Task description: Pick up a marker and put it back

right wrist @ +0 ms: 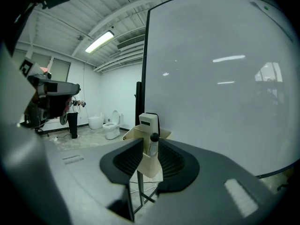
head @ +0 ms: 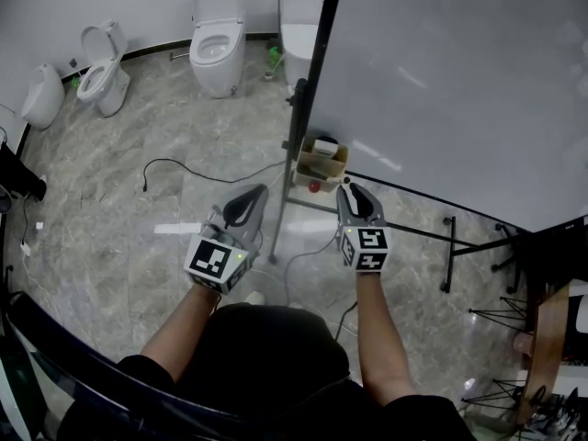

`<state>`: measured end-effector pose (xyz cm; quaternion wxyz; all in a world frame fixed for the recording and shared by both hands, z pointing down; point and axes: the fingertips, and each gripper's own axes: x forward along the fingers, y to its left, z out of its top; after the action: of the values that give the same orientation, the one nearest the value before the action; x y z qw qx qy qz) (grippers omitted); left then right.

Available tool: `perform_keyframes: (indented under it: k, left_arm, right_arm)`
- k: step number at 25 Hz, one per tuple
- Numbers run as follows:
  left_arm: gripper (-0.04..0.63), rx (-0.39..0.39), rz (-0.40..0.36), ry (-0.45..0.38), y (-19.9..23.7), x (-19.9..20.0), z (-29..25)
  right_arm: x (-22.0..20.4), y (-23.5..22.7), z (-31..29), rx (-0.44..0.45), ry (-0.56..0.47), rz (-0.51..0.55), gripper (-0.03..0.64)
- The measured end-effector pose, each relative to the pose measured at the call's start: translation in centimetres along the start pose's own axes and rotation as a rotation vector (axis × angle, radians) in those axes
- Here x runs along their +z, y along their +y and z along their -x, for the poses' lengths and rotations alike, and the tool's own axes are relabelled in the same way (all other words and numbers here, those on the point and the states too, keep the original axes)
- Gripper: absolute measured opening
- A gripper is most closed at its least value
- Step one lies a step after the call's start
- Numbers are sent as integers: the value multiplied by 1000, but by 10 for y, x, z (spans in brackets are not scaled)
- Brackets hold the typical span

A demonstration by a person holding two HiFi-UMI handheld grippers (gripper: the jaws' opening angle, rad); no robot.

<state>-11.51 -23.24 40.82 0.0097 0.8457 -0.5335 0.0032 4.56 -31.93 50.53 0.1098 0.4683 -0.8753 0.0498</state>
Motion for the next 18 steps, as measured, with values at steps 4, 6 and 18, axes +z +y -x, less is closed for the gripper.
perform_keyframes:
  k: [4,6,18]
  left_arm:
    - [3,-14,-1,-4,-4,1,1]
    - [3,-23,-1,-6,-7,2,2]
    - [3,-81,-3,-27,-35,10,6]
  right_arm:
    - [5,1,9,-10,-12,3,106]
    - [9,2,15,-15,-22,2,106]
    - [32,11,59,-24,-89,1,78]
